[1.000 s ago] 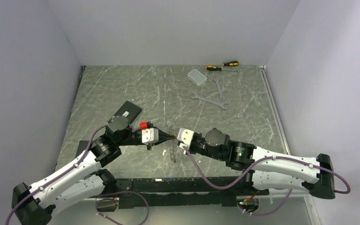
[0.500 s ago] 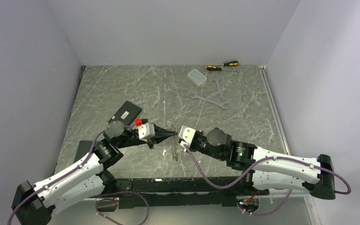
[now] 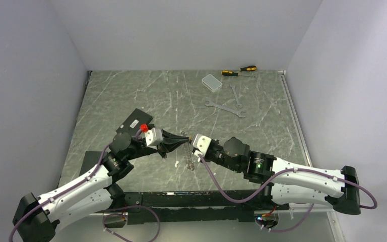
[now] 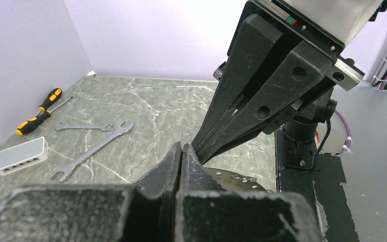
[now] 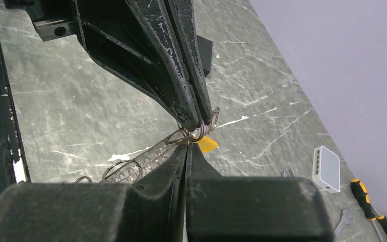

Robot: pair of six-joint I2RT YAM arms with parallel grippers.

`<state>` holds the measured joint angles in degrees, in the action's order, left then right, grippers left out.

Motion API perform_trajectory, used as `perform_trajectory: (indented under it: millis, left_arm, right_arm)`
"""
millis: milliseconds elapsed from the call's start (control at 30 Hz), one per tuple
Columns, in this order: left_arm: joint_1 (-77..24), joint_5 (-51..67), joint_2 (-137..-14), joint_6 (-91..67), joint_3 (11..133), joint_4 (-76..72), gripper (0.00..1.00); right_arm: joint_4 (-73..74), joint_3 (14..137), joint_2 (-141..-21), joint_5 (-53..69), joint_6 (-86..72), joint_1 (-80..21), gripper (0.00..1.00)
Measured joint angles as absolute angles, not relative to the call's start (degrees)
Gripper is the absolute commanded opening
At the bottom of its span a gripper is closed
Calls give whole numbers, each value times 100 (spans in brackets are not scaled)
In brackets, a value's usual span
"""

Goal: Put the keys on the keyring

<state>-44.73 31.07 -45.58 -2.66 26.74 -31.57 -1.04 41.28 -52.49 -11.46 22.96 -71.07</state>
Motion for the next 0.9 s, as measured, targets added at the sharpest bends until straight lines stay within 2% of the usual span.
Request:
perform_trajectory:
  millis: [333, 433, 467, 900]
  left_arm:
    - [-4473, 3002, -4567, -263, 2674, -3371, 0]
    - [-4473, 3015, -4595, -248, 2679, -3365, 0]
    - [-4473, 3022, -4609, -237, 2681, -3356, 0]
    - [-4473, 3627, -4674, -193, 2799, -3229, 0]
  right_arm:
    - [215, 4209, -5249, -1153, 2204, -7107, 30]
    - [344, 4228, -5179, -1157, 2145, -7107, 48]
    - [399, 4228, -5118, -1166, 2137, -7107, 51]
    - [268, 4014, -4106, -967, 1848, -7107, 61]
